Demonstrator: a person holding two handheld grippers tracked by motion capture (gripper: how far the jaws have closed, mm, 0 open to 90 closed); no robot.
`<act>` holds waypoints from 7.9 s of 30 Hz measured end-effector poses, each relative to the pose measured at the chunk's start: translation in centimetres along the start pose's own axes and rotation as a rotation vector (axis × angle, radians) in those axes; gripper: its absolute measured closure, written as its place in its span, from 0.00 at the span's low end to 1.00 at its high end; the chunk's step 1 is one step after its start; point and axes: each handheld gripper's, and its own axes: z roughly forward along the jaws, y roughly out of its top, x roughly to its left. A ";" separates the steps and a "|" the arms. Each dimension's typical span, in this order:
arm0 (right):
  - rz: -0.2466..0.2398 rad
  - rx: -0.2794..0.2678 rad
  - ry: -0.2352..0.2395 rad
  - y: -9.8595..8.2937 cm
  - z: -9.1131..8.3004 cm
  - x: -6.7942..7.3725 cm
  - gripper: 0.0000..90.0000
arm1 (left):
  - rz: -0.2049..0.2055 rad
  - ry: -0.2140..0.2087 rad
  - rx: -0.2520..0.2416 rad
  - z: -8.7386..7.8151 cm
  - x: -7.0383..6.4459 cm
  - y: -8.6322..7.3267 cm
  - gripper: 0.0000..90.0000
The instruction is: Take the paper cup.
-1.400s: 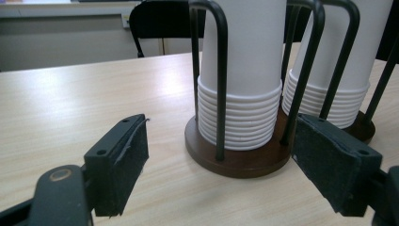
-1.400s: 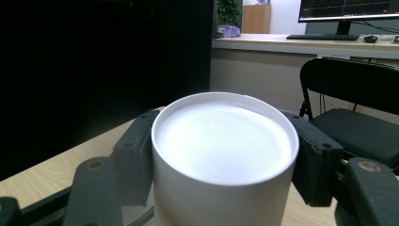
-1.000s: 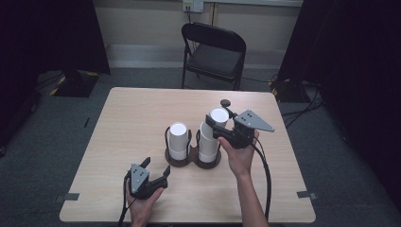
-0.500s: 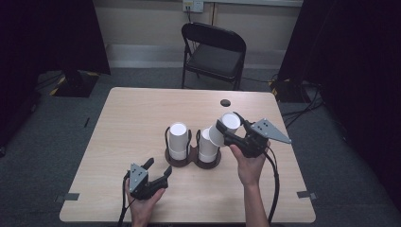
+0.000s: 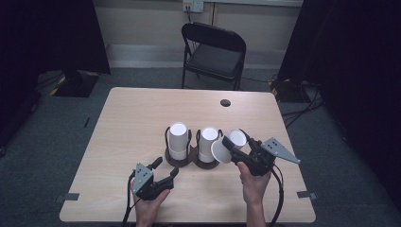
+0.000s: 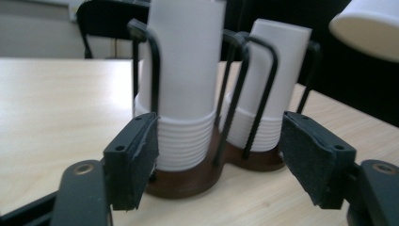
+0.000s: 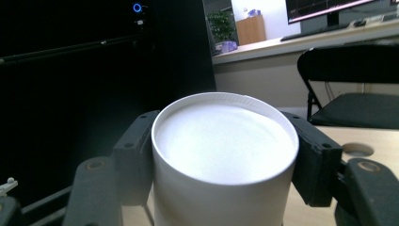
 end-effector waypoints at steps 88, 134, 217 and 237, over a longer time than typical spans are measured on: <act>0.350 0.134 0.234 -5.7 1.6 2.9 0.22 | 0.134 -0.332 -0.071 1.2 -2.4 1.2 0.97; -0.122 0.233 0.177 -7.9 -1.7 3.8 0.15 | 0.303 -0.325 0.428 2.9 -0.7 5.8 0.97; -0.846 0.263 0.131 -10.9 2.0 9.7 0.23 | 0.223 -0.458 0.935 8.4 -3.3 8.1 0.98; -0.748 0.261 0.113 -10.3 1.9 8.6 0.24 | 0.207 -0.449 0.818 7.7 -2.9 7.8 0.86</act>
